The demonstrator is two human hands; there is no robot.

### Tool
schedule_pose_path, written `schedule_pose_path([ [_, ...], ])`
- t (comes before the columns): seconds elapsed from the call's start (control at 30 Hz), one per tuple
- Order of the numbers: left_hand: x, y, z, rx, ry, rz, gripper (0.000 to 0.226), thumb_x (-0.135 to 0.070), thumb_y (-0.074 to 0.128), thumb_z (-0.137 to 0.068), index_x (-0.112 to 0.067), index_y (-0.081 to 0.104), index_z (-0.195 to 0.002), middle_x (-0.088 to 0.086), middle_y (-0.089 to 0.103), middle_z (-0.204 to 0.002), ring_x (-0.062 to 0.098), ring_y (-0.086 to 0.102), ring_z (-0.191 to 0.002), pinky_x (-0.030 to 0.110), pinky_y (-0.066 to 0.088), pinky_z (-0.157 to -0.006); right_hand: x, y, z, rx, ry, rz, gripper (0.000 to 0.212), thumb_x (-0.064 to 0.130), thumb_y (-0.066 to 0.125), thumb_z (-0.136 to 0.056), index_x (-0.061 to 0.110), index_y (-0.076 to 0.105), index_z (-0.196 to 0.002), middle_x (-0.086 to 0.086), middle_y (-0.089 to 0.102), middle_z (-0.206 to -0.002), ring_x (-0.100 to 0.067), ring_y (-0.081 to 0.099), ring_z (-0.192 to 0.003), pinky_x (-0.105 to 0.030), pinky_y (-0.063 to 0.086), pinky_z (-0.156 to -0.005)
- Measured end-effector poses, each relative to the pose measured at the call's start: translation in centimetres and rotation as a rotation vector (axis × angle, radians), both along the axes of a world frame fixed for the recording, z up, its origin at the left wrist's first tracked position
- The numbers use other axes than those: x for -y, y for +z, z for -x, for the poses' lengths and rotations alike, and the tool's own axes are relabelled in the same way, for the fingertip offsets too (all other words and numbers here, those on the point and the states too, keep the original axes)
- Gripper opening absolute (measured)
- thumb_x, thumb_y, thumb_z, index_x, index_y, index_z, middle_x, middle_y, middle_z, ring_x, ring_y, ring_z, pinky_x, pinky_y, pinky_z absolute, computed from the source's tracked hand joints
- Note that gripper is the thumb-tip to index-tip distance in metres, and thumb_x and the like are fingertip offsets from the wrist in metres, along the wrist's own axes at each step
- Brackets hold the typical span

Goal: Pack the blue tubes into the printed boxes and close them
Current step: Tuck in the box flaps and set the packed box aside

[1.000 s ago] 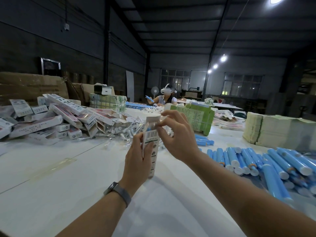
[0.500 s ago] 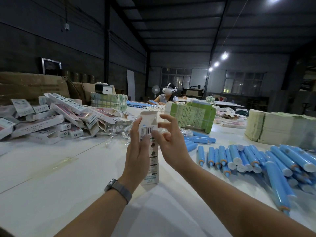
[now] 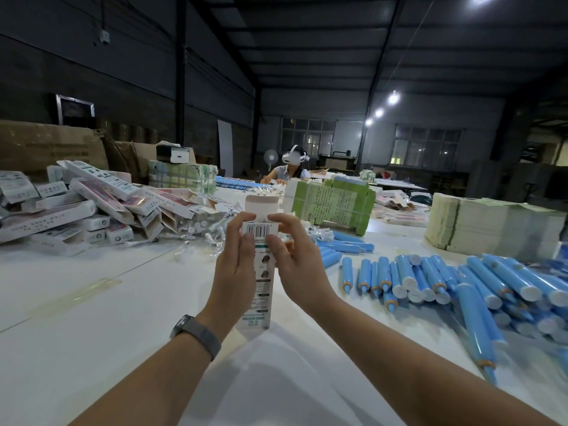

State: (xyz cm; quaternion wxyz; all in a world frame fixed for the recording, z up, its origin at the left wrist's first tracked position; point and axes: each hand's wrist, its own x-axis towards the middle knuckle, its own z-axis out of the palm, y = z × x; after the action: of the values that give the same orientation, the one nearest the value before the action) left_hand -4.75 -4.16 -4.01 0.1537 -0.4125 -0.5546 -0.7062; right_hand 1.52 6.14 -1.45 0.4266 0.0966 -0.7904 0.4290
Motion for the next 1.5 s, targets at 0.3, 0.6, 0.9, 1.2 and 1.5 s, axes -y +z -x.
schedule_pose_path([
  [0.3,-0.2,-0.1,0.2,-0.031,0.013,-0.007,0.027,-0.041,0.03,-0.102,-0.059,0.045,-0.114,-0.017,0.069,-0.097,0.012,0.069,-0.078,0.025,0.055,-0.062,-0.4,2.4,-0.3,0.066,-0.063,-0.06,0.01,0.018,0.065,-0.091,0.026,0.06,-0.094,0.011,0.065,-0.105,-0.006,0.062,-0.084,-0.039,0.057,-0.075],
  [0.6,0.0,-0.4,0.8,-0.013,0.074,0.016,0.03,-0.051,0.032,-0.099,-0.051,0.044,-0.127,-0.013,0.07,-0.107,0.022,0.072,-0.09,0.057,0.058,-0.077,0.8,2.8,0.2,-0.036,-0.012,0.035,0.047,0.007,0.07,-0.086,0.046,0.048,-0.1,0.024,0.063,-0.097,0.0,0.062,-0.088,-0.018,0.051,-0.068],
  [0.9,-0.2,-0.1,0.4,-0.024,0.04,-0.029,0.039,-0.035,0.041,-0.099,-0.063,0.03,-0.123,-0.016,0.069,-0.105,0.013,0.071,-0.092,0.033,0.058,-0.075,0.3,2.1,-0.1,-0.047,-0.047,-0.032,0.038,0.003,0.061,-0.093,0.023,0.064,-0.125,0.009,0.063,-0.113,-0.004,0.061,-0.099,-0.024,0.056,-0.079],
  [1.2,0.4,0.2,0.7,-0.057,0.096,0.059,0.035,-0.02,0.041,-0.106,-0.046,0.041,-0.128,0.017,0.064,-0.095,0.033,0.066,-0.077,0.056,0.056,-0.069,0.6,2.6,-0.2,-0.035,-0.075,-0.099,0.022,0.0,0.062,-0.091,0.013,0.072,-0.106,0.012,0.059,-0.099,-0.01,0.063,-0.096,-0.035,0.058,-0.08],
  [1.5,0.4,0.4,0.4,-0.022,0.09,0.046,0.039,-0.004,0.043,-0.104,-0.04,0.043,-0.12,0.002,0.064,-0.085,0.021,0.063,-0.067,0.038,0.054,-0.06,0.8,3.1,-0.1,-0.006,-0.066,-0.088,0.022,-0.006,0.061,-0.088,0.013,0.07,-0.095,0.013,0.054,-0.092,-0.015,0.061,-0.092,-0.035,0.057,-0.077],
])
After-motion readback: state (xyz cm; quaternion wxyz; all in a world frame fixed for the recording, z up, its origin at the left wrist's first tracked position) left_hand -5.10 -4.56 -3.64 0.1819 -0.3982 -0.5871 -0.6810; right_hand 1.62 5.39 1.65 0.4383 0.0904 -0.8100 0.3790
